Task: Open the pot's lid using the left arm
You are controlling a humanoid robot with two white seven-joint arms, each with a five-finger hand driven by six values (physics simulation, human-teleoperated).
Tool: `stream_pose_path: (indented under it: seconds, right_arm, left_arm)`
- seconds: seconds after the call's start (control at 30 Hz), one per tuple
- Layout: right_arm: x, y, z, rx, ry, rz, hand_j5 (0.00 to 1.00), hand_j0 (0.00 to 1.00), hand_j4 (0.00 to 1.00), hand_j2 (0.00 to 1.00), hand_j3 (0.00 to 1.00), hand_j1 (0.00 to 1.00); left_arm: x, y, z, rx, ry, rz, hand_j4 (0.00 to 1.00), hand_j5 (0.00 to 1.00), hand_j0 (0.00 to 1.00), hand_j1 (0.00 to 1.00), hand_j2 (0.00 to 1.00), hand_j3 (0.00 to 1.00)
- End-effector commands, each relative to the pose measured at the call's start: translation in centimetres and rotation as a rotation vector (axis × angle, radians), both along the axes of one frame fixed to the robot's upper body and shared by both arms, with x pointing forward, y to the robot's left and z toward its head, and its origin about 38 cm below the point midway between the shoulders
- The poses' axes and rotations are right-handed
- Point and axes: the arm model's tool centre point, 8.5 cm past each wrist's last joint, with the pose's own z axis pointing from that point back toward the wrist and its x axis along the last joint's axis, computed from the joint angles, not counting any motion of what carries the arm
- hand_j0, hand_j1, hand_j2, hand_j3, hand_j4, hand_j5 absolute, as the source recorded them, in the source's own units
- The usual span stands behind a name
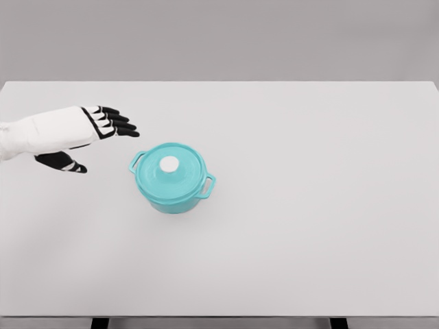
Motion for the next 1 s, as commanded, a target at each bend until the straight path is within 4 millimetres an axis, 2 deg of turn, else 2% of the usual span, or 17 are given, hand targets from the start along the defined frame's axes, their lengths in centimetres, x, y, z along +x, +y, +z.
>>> stream_pose_path:
  seconds: [0.0, 0.27, 0.43, 0.53, 0.6, 0.67, 0.7, 0.73, 0.8, 0.9, 0.97]
  right_arm:
    - [0.1, 0.0, 0.0, 0.0, -0.004, -0.001, 1.0, 1.0, 1.0, 1.0, 1.0, 1.0]
    - [0.0, 0.0, 0.0, -0.001, -0.001, -0.001, 1.0, 1.0, 1.0, 1.0, 1.0, 1.0]
    - [0.0, 0.0, 0.0, -0.001, -0.001, -0.001, 1.0, 1.0, 1.0, 1.0, 1.0, 1.0]
    - [0.0, 0.0, 0.0, -0.001, -0.001, -0.001, 1.0, 1.0, 1.0, 1.0, 1.0, 1.0]
    - [0.0, 0.0, 0.0, -0.001, -0.001, -0.001, 1.0, 1.0, 1.0, 1.0, 1.0, 1.0]
    - [0.0, 0.0, 0.0, -0.001, -0.001, -0.001, 1.0, 1.0, 1.0, 1.0, 1.0, 1.0]
    - [0.0, 0.0, 0.0, -0.001, -0.001, -0.001, 1.0, 1.0, 1.0, 1.0, 1.0, 1.0]
    - [0.0, 0.0, 0.0, -0.001, -0.001, -0.001, 1.0, 1.0, 1.0, 1.0, 1.0, 1.0]
    - [0.0, 0.0, 0.0, -0.001, -0.001, -0.001, 1.0, 1.0, 1.0, 1.0, 1.0, 1.0]
    - [0.0, 0.0, 0.0, -0.001, -0.001, -0.001, 1.0, 1.0, 1.0, 1.0, 1.0, 1.0]
    - [0.0, 0.0, 0.0, -0.001, -0.001, -0.001, 1.0, 1.0, 1.0, 1.0, 1.0, 1.0]
  left_arm:
    - [0.0, -0.4, -0.2, -0.003, 0.005, -0.007, 1.0, 1.0, 1.0, 1.0, 1.0, 1.0]
    - [0.0, -0.7, -0.5, 0.017, 0.001, -0.01, 1.0, 1.0, 1.0, 1.0, 1.0, 1.0]
    - [0.5, -1.3, 1.2, 0.015, -0.05, -0.025, 1.0, 1.0, 1.0, 1.0, 1.0, 1.0]
    - [0.8, -7.4, 0.2, -0.02, -0.09, -0.143, 1.0, 1.0, 1.0, 1.0, 1.0, 1.0]
    - [1.3, -9.9, 0.7, 0.02, -0.113, -0.208, 1.0, 1.0, 1.0, 1.0, 1.0, 1.0]
    - [2.7, -12.6, 2.5, 0.05, -0.041, -0.218, 1.0, 1.0, 1.0, 1.0, 1.0, 1.0]
    - [2.8, -13.0, 2.4, 0.029, 0.008, -0.22, 1.0, 1.0, 1.0, 1.0, 1.0, 1.0]
    - [2.5, -14.2, 1.7, 0.021, 0.081, -0.238, 1.0, 1.0, 1.0, 1.0, 1.0, 1.0]
    - [2.1, -16.2, 2.9, 0.123, 0.049, -0.316, 1.0, 1.0, 1.0, 1.0, 1.0, 1.0]
    - [2.8, -16.2, 3.1, 0.166, 0.05, -0.302, 1.0, 1.0, 1.0, 1.0, 1.0, 1.0]
    - [3.5, -16.0, 2.2, 0.194, 0.089, -0.222, 1.0, 1.0, 1.0, 1.0, 1.0, 1.0]
